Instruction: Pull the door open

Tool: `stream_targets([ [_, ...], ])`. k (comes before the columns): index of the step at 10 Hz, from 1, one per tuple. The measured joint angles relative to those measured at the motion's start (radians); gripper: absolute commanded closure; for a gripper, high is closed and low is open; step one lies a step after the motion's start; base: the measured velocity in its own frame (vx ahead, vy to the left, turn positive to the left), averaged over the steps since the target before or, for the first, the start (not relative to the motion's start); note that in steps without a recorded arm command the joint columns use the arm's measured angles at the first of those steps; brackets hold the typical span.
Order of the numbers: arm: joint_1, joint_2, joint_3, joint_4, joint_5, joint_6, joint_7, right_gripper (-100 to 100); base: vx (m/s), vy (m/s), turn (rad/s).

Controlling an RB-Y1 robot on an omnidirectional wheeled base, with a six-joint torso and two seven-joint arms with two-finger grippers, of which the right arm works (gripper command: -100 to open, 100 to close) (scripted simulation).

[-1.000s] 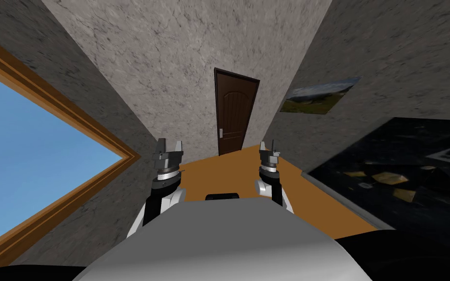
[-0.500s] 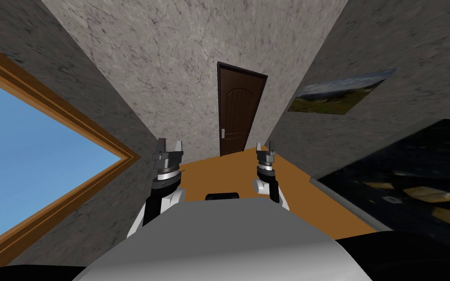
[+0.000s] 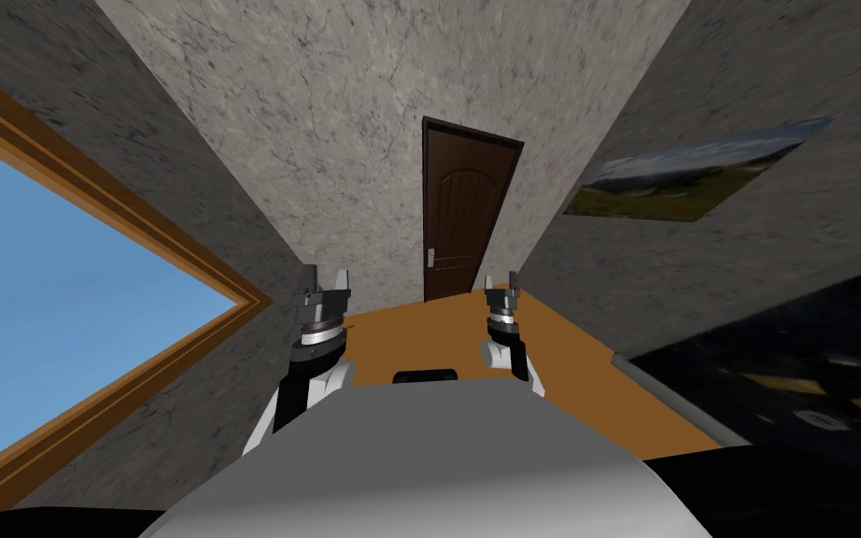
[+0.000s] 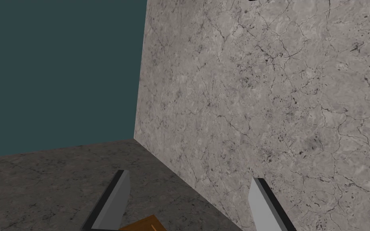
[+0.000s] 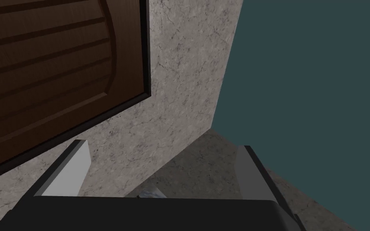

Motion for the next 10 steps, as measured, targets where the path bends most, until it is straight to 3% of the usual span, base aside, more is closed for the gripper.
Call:
stream_targets([
  [10,-0.081,-0.062,0.049,0.161,-0.2,0.024,-0.131,-100,0.095,-0.013,0.085],
])
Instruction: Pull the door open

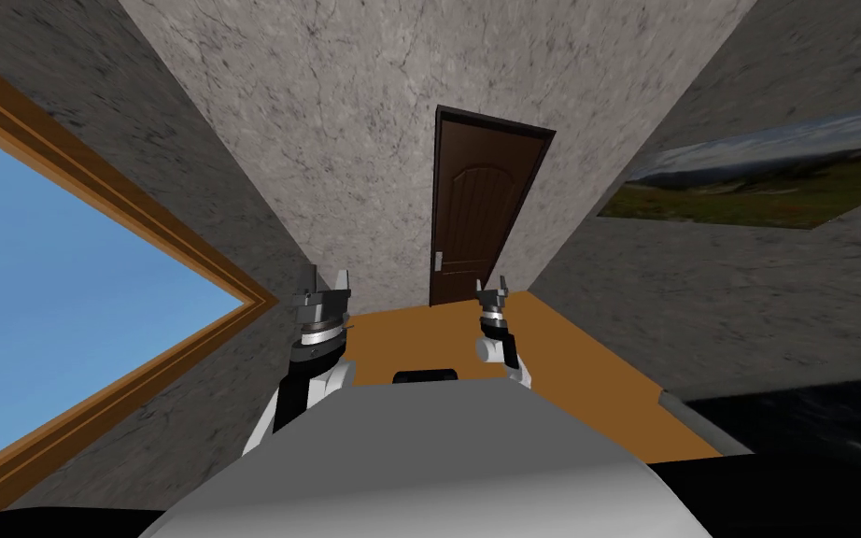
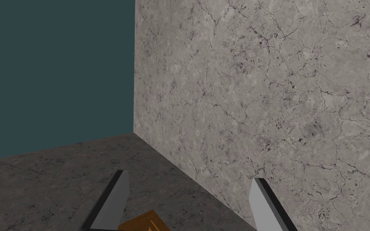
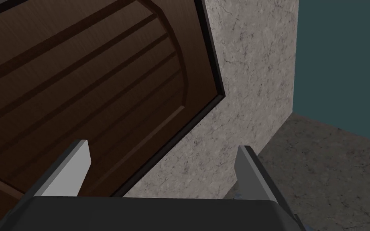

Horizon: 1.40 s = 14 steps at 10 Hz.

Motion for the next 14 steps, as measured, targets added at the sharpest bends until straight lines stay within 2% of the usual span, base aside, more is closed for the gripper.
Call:
stream_targets([
  [6,-0.055,-0.034,0.034,0.108,-0.131,0.017,-0.084,-100,0.096,-0.024,0.094],
  [10,-0.082,-0.06,0.056,0.17,-0.222,0.029,-0.145,-100,0.099,-0.026,0.092],
  [12,-0.111,-0.071,0.066,0.219,-0.267,0.031,-0.176,-100,0.093,-0.017,0.092],
  [14,-0.125,-0.083,0.078,0.25,-0.311,0.038,-0.204,-100,0.095,-0.031,0.09],
])
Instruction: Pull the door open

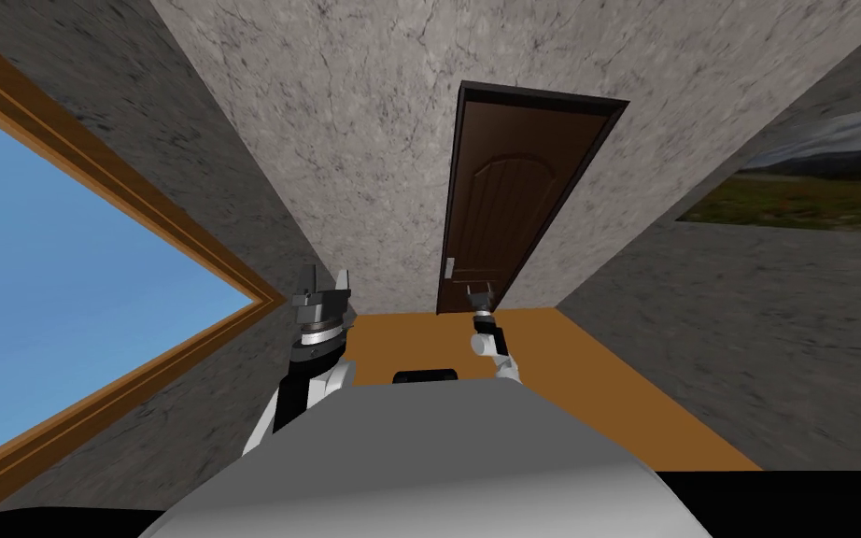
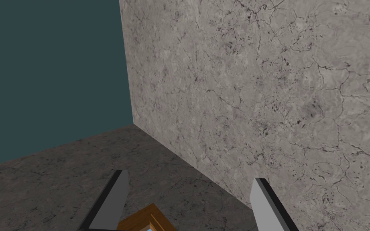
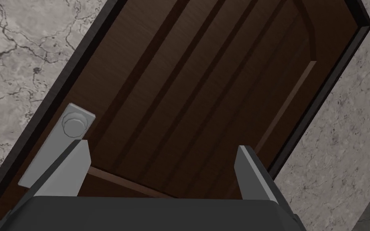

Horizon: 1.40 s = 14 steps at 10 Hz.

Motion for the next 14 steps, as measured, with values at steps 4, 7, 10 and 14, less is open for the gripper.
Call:
stream_targets([
  [4,-0.032,-0.023,0.02,0.066,-0.089,0.012,-0.058,-100,0.095,-0.036,0.093],
  [7,-0.062,-0.037,0.04,0.126,-0.148,0.013,-0.101,-100,0.088,-0.029,0.082],
  [10,-0.084,-0.051,0.054,0.171,-0.209,0.021,-0.14,-100,0.097,-0.039,0.081],
  [14,-0.114,-0.069,0.072,0.231,-0.284,0.031,-0.189,-100,0.086,-0.039,0.074],
])
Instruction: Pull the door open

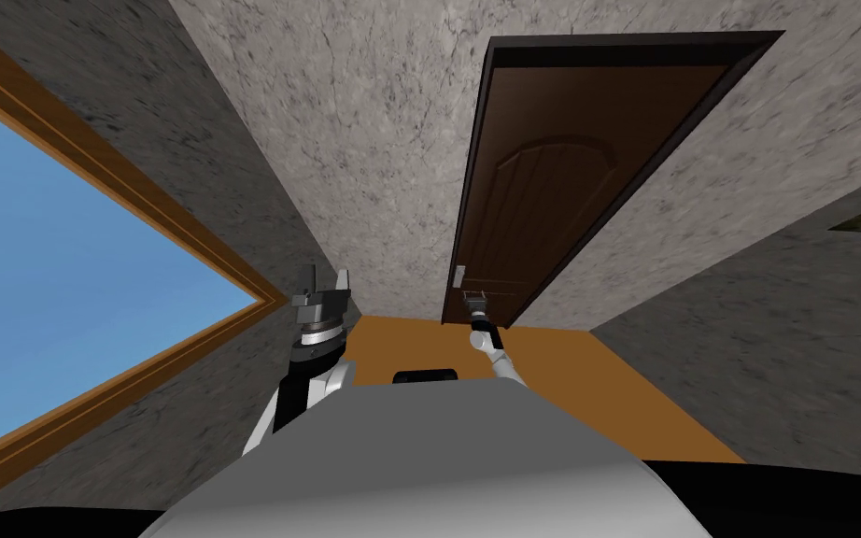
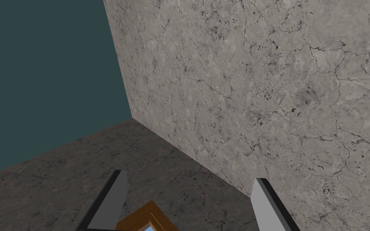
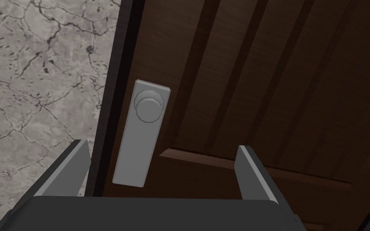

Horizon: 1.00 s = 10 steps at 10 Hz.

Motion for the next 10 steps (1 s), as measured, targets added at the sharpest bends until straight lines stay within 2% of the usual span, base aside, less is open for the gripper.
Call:
stream_targets([
  [2,-0.018,-0.007,0.006,0.029,-0.045,0.012,-0.02,-100,0.113,-0.043,0.102],
  [10,-0.081,-0.042,0.051,0.162,-0.195,0.022,-0.128,-100,0.085,-0.049,0.071],
])
